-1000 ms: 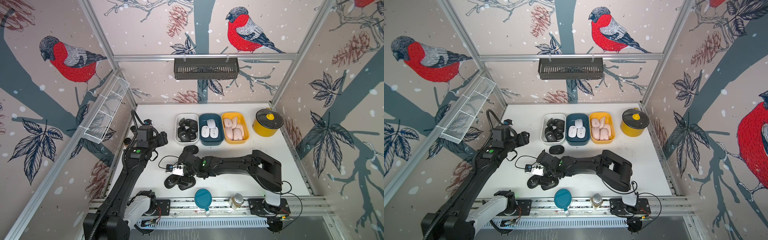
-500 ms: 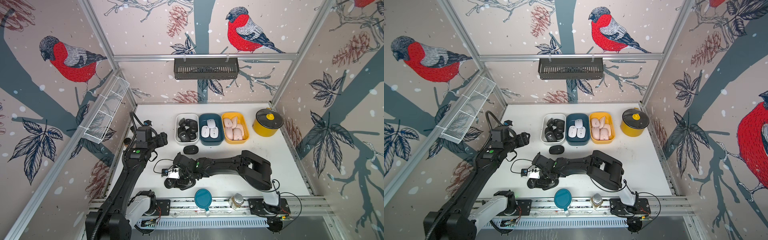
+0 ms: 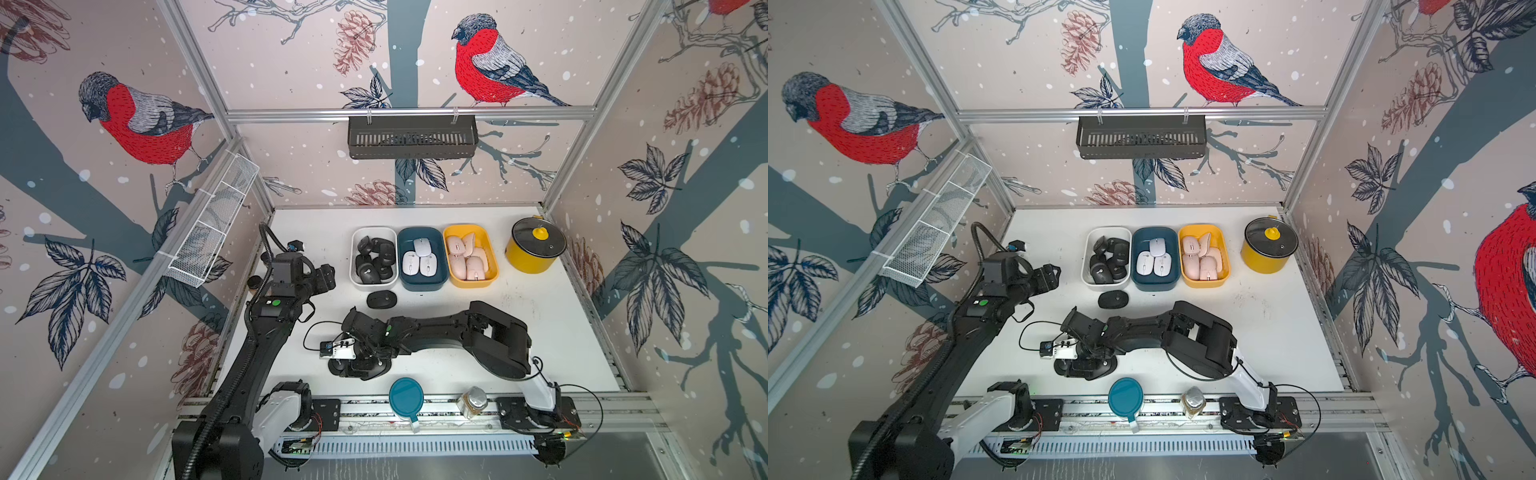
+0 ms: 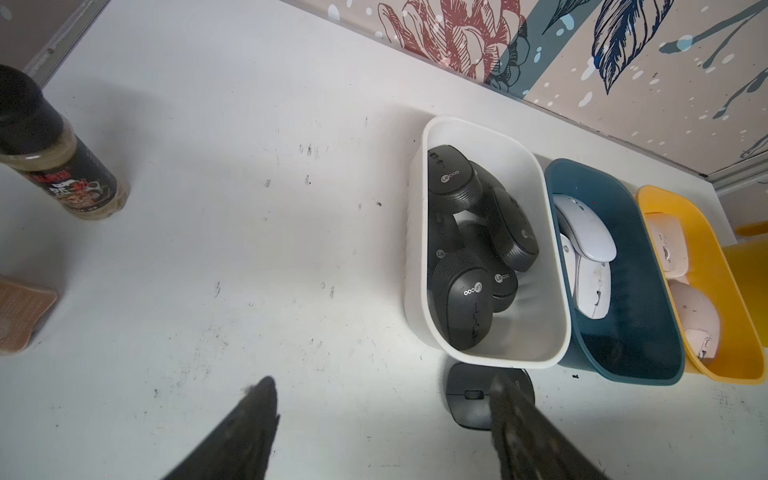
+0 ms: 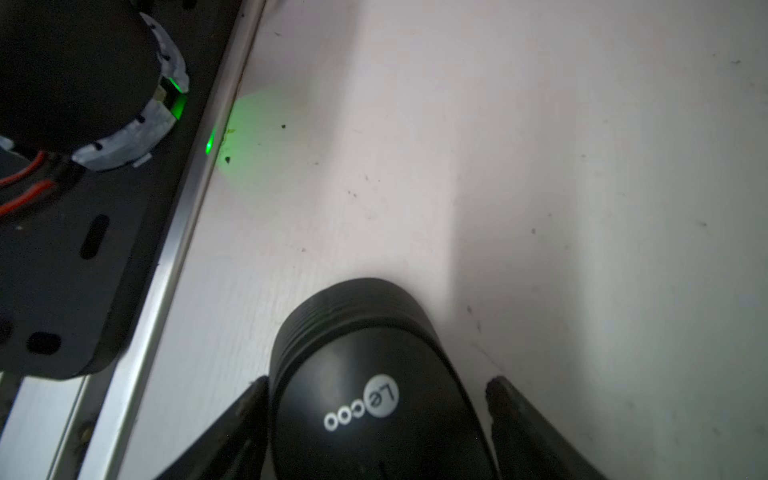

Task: Place the mice by color into the storage box
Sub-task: Pick up the mouse from the center of the board.

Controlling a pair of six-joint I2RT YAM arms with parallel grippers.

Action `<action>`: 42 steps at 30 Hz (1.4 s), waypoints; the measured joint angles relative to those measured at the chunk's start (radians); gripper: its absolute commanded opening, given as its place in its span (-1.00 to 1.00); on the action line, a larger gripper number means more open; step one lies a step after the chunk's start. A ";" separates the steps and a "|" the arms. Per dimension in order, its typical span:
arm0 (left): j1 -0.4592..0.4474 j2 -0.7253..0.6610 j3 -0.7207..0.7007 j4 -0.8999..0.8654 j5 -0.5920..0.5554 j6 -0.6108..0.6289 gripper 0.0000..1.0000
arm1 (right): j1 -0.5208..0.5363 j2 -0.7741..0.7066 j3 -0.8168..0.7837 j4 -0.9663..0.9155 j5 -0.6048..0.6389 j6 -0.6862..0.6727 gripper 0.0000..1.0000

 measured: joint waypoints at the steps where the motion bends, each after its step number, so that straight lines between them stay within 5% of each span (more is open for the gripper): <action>1: 0.001 0.000 0.000 0.000 0.001 -0.003 0.59 | 0.000 0.004 0.005 0.000 0.000 0.000 0.61; 29: 0.018 0.011 -0.002 0.001 0.023 -0.004 0.59 | -0.015 0.008 -0.003 0.044 0.045 0.002 0.52; 42: 0.019 0.011 -0.004 0.001 0.023 -0.006 0.60 | -0.015 -0.003 -0.027 0.077 0.077 0.003 0.11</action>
